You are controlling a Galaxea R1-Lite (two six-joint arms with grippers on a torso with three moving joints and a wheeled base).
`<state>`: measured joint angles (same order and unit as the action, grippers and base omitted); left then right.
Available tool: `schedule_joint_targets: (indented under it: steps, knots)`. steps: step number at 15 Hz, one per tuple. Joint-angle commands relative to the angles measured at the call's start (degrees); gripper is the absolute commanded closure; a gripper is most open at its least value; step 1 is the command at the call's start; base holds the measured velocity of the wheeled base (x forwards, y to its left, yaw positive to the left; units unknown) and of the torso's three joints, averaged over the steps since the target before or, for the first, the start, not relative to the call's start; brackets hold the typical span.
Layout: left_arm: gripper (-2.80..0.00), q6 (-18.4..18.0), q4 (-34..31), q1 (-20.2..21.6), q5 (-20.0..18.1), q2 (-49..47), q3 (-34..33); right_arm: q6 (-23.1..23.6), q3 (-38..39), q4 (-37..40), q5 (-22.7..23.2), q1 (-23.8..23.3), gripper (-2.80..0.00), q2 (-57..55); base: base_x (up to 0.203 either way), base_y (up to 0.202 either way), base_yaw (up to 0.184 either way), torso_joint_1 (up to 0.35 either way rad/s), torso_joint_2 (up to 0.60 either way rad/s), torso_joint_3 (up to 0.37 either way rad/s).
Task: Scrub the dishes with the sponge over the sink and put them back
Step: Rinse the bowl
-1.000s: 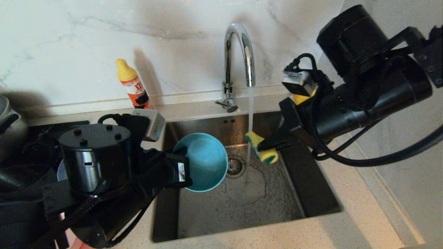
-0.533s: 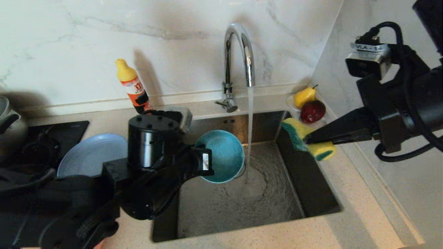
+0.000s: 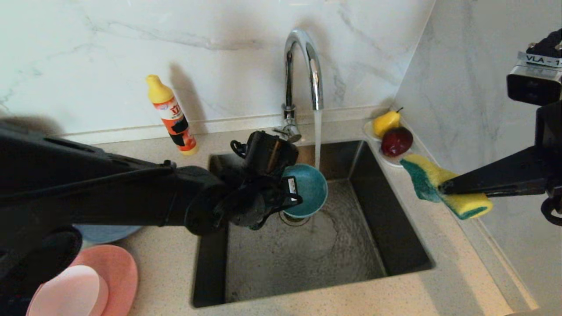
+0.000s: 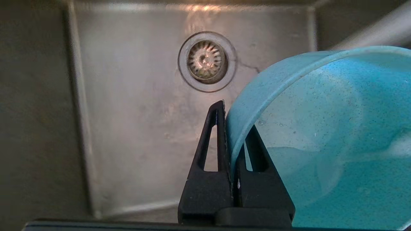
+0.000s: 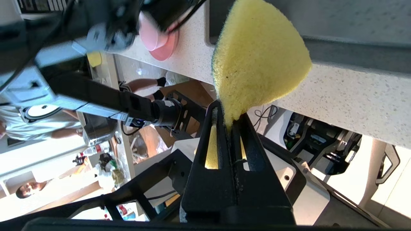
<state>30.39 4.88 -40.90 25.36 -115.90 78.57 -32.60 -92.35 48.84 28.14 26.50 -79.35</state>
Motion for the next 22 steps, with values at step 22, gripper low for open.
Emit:
schedule_joint_targets:
  steps: [22]
  knots:
    - [0.0,10.3,-15.2,4.7,-6.3,-10.9,17.6,-0.1,4.3,-2.3,0.3,-1.4,0.0,-1.1,0.0,0.0,0.0,0.0,0.0,0.0]
